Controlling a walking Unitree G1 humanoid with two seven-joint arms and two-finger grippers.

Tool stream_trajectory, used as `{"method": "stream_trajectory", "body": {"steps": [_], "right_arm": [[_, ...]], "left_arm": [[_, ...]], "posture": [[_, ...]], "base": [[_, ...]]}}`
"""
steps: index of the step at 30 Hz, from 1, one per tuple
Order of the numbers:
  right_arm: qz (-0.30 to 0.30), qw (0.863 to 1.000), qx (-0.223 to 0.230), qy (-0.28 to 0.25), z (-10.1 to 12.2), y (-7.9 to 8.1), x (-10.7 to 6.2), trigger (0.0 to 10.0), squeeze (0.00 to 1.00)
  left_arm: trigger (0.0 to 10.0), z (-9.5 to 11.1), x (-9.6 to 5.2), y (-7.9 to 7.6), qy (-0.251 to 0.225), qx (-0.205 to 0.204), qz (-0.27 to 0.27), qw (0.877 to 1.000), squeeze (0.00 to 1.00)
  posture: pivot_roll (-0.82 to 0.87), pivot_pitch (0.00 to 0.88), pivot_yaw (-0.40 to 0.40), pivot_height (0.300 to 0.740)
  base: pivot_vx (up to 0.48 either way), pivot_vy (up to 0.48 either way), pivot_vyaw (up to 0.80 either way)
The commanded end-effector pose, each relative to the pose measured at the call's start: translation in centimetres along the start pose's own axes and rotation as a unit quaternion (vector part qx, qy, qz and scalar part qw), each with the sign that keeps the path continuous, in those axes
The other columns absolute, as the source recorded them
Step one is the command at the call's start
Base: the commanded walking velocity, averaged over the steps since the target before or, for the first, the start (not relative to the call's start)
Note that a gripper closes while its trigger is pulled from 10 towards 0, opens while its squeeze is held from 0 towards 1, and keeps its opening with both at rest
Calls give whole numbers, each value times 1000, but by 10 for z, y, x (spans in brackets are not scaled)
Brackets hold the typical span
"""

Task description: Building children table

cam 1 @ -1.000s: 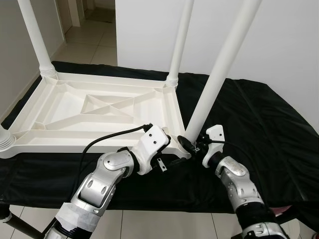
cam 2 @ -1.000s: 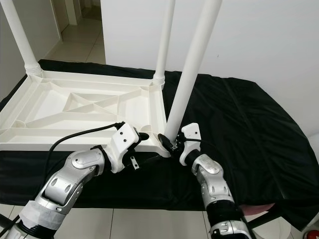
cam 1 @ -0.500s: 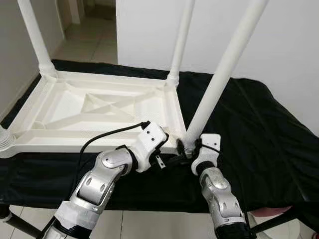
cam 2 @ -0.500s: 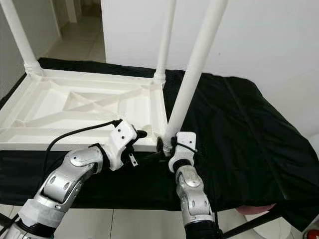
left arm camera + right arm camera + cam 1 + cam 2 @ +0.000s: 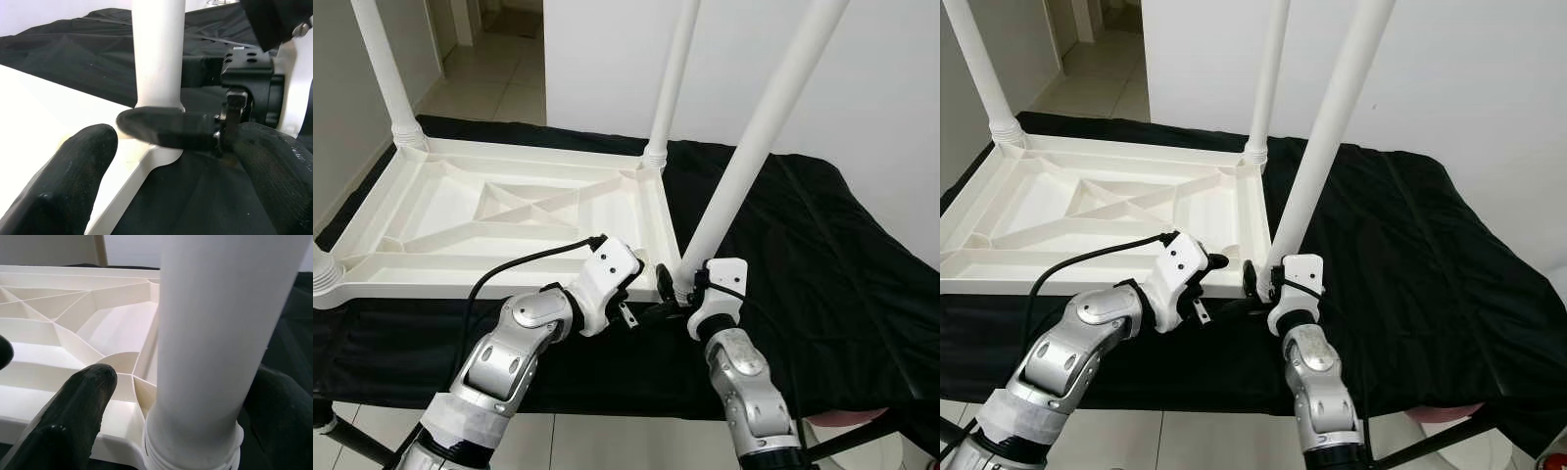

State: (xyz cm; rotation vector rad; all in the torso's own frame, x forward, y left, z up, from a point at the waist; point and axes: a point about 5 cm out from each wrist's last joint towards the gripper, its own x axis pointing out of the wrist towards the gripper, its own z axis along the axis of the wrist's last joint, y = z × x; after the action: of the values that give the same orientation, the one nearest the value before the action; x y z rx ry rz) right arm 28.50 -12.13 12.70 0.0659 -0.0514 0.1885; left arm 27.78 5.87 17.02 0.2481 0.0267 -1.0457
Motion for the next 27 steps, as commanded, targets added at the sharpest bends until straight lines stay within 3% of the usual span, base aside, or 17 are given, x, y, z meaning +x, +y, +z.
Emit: {"method": "stream_trajectory", "body": {"steps": [1,4,5,10,12,16,18,27], "right_arm": [[1,1000,2,0,1,-4,-1,10000,0],[16,1000,0,-2,2,-12,0,10000,0],[67,998,-10,0,3,-17,0,10000,0],[113,993,-24,6,2,-20,0,10000,0],[174,984,-28,19,1,-24,1,10000,0],[224,973,-35,31,0,-28,2,10000,0],[282,957,-54,48,-2,-36,3,10000,0],[313,945,-84,50,2,-41,17,10000,0]], "left_arm": [[10000,4,2,-2,-5,4,8,1000,0],[10000,4,2,-2,-4,3,9,1000,0],[10000,3,0,-5,-3,4,5,1000,0],[10000,3,0,-7,-2,6,3,1000,0],[10000,6,1,-5,-5,9,5,1000,0],[10000,11,1,-4,-10,12,6,1000,0],[10000,10,-1,-3,-9,10,4,1000,0],[10000,12,-2,-1,-8,18,0,1000,0]], "posture": [[60,0,-105,740],[64,0,-116,740],[71,0,-115,740],[73,0,-114,740],[68,0,-105,740],[65,0,-101,740],[65,0,-85,740],[61,0,-63,740]], "base": [[0,0,0],[0,0,0],[0,0,0],[0,0,0],[0,0,0],[0,0,0],[0,0,0],[0,0,0]]}}
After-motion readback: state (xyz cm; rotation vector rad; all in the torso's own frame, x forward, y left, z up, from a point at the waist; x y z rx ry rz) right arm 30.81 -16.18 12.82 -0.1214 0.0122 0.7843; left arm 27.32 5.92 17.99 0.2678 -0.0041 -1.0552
